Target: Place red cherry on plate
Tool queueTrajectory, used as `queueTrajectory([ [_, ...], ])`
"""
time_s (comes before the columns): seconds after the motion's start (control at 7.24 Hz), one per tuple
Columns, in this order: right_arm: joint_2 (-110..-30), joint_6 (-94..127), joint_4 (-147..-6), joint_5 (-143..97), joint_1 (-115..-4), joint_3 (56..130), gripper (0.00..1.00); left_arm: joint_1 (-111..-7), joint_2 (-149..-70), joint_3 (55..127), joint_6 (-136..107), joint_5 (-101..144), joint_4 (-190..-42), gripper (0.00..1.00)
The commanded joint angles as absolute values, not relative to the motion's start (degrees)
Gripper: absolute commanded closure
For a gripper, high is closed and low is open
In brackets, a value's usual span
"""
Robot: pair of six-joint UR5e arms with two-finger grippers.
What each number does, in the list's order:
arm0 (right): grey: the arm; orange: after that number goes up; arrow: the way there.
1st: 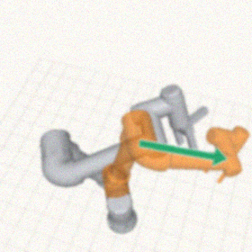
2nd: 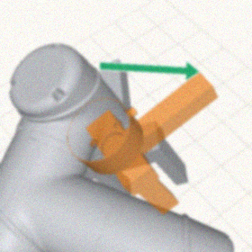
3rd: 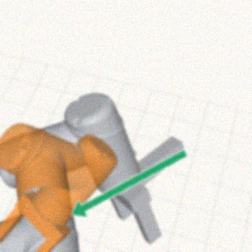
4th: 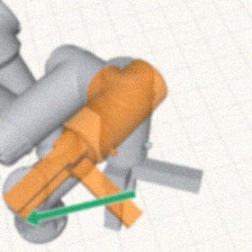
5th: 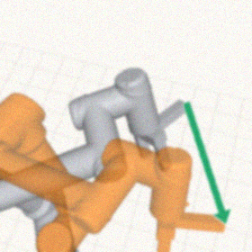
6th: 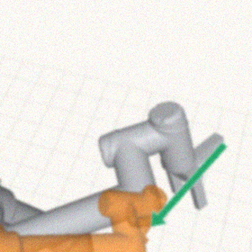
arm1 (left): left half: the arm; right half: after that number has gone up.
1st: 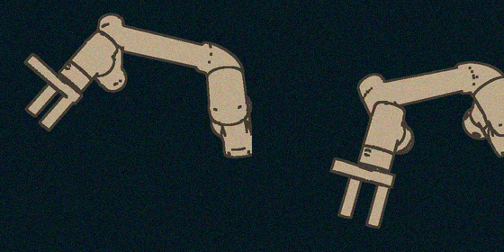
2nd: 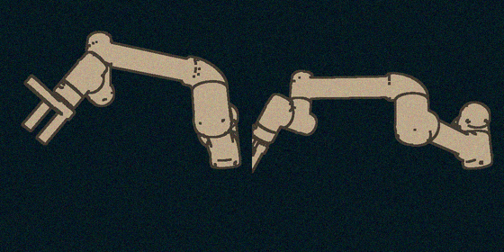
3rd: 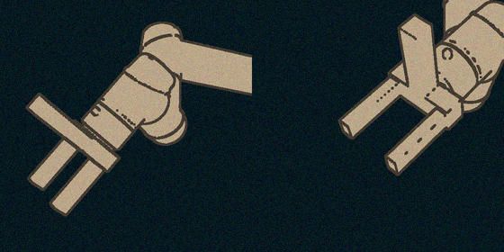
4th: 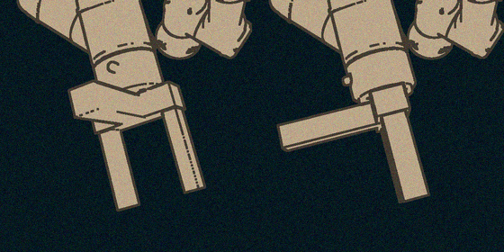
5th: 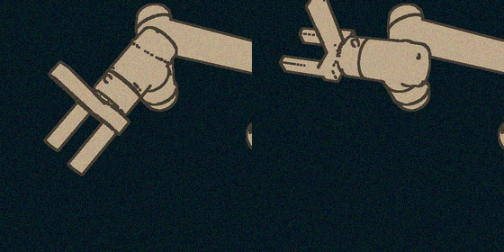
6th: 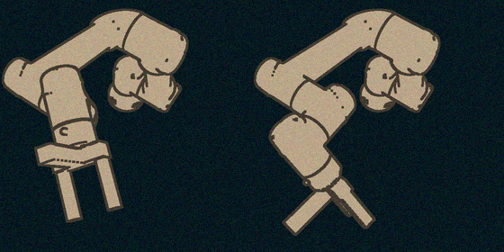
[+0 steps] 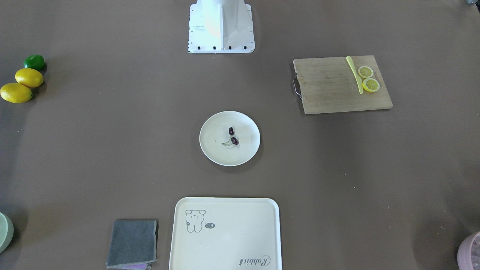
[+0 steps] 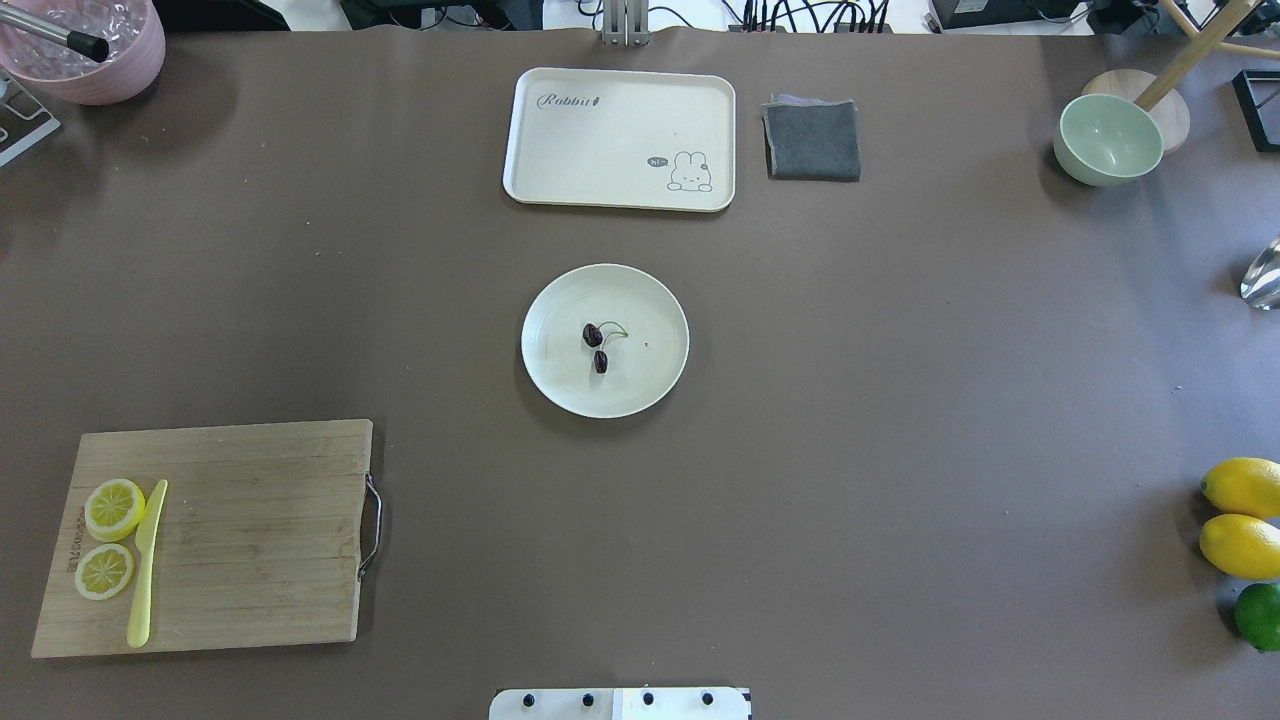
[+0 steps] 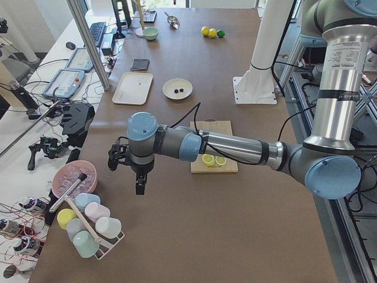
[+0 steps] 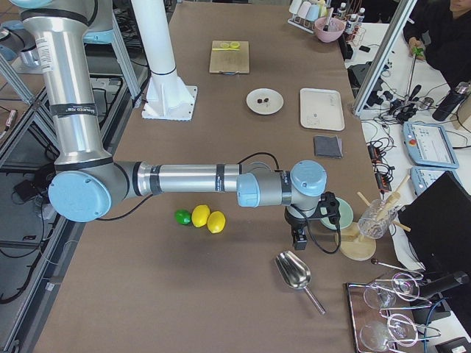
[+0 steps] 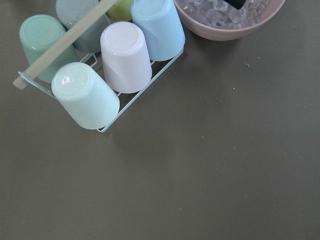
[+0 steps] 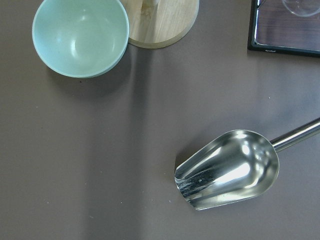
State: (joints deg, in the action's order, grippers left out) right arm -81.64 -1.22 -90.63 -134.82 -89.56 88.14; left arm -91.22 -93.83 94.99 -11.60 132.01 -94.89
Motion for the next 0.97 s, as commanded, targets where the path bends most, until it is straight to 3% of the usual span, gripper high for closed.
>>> queueTrajectory([
  [0.0, -82.3, -1.4, -92.9, -134.4, -89.6, 90.3, 0.00, -91.2, -92.1, 94.9, -11.7, 132.0, -98.3, 0.02],
  [0.83, -86.6, -0.8, -86.3, -134.1, -89.5, 90.2, 0.00, -91.2, -92.0, 94.7, -11.6, 131.9, -98.3, 0.02],
])
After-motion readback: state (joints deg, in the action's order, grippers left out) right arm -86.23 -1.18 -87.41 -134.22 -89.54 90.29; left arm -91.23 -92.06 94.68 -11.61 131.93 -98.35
